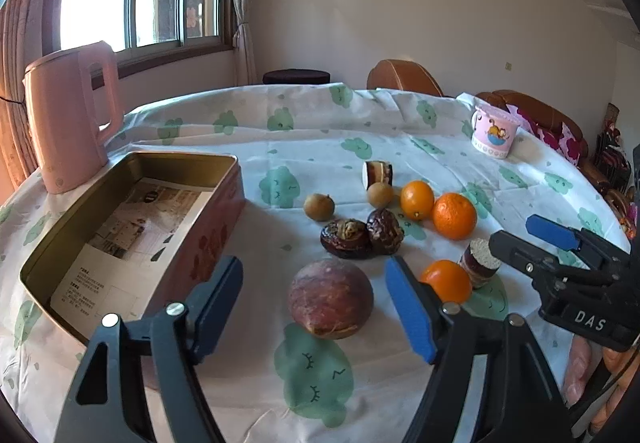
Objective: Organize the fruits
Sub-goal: 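Close the right tool on the white-topped jar while the left tool grasps the large brown fruit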
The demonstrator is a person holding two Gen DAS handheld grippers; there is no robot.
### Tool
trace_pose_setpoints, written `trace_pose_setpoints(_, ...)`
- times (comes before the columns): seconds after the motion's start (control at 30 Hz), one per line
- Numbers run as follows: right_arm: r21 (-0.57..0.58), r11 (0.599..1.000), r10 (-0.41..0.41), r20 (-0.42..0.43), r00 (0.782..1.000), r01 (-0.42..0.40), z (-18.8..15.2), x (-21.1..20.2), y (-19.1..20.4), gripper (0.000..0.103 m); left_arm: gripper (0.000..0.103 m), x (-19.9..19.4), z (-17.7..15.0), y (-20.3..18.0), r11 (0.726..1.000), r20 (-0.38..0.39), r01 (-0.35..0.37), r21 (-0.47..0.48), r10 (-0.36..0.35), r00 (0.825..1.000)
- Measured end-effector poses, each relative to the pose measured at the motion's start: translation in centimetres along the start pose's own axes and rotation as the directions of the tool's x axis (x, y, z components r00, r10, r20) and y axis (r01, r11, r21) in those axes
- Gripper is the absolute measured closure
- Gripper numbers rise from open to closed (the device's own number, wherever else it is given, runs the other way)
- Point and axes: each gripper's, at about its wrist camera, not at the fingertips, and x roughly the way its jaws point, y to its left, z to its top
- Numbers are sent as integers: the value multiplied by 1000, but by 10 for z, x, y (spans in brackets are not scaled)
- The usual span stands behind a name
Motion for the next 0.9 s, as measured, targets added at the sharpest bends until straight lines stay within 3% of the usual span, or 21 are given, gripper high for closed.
trace_pose_setpoints(0.07, -9, 1000, 12, -13, 1000, -12, 0, 3, 2, 28, 33, 7, 1, -4, 1000, -35, -5, 18, 6, 999)
trace_pose_setpoints(0.17, -32, 999, 18, -43, 999, -20, -1, 8, 7, 32, 34, 15, 0, -6, 999, -78, -6, 34, 8, 997)
trace_pose_setpoints(0.23, -31, 999, 11, -71, 997, -14, -2, 13, 7, 41, 34, 20, 0, -7, 999, -107, -4, 34, 7, 994)
trace_pose_setpoints(0.4, -39, 999, 10, -135, 991, -16, -3, 24, 8, 47, 34, 29, 0, -2, 1000, -162, 18, 13, -15, 987)
trace_pose_setpoints(0.6, -48, 998, 40, -177, 983, -49, -5, 30, 10, 66, 50, 34, -1, 0, 998, -191, 67, -6, -67, 979)
trace_pose_setpoints(0.9, -67, 997, 40, -129, 991, -49, -6, 19, 13, 66, 51, 29, -1, 6, 997, -158, 78, -22, -81, 984)
